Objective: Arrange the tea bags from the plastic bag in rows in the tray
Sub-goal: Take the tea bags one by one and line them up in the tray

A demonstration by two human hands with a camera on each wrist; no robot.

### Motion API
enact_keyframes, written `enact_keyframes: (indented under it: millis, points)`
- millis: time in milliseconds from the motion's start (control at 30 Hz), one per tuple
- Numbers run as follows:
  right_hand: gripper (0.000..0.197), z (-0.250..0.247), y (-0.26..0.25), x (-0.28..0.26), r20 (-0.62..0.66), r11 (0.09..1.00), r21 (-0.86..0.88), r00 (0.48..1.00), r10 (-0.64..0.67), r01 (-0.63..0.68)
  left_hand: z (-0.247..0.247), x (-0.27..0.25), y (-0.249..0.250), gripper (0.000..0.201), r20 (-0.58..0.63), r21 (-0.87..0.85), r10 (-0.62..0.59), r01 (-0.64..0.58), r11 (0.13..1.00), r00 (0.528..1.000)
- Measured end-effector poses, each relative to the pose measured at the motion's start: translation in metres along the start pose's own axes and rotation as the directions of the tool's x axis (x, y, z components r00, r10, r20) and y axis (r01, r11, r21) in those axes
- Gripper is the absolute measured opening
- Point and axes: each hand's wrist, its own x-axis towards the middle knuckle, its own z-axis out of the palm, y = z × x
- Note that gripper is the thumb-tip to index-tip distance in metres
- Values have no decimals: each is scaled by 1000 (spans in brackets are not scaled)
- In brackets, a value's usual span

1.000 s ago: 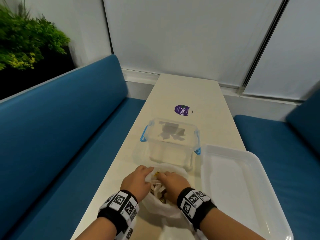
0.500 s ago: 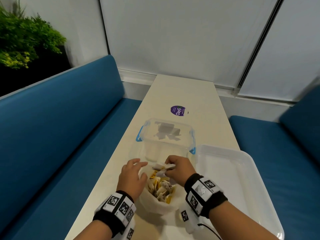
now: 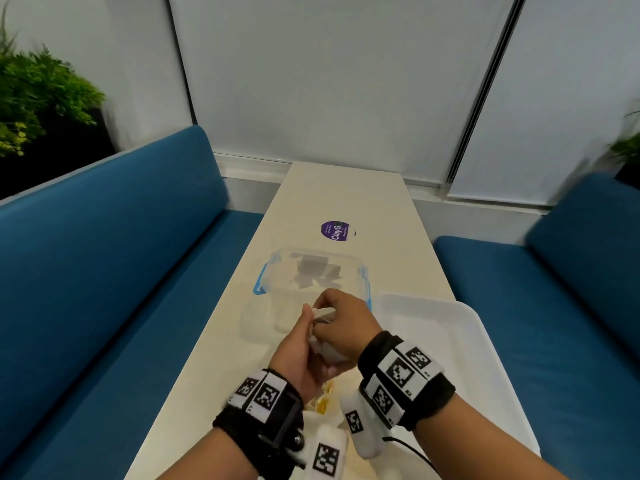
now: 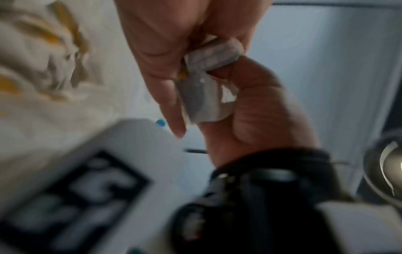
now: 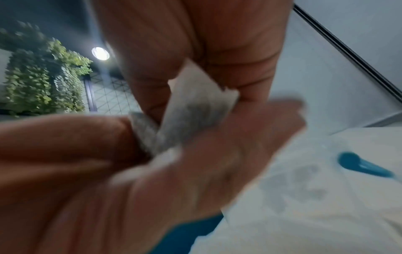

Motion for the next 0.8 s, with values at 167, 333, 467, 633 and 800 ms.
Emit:
enact_keyframes:
  millis: [167,333,467,633,800]
  points:
    - [37,13,11,-10,22,998,53,999,37,-38,1,6,-9,26,7,-129,-21,21,991,1000]
    - [45,1,17,-23,10,927,374,1000,12,-15,-3,6,-8,23,65,-197,-15,27,980,998]
    - [36,-24,34,-31,-296,898,435,953,70,69,-6,10,-1,27,145,-205,-74,104,973,987]
    - [28,-49,52,-43,-315,921,389,942,120,13,0,12,-3,44,289,-166,-141,194,967,947]
    - [22,-55,65,-42,-210,959,283,975,74,-12,14,24,-18,49,287,-180,-196,253,951,938]
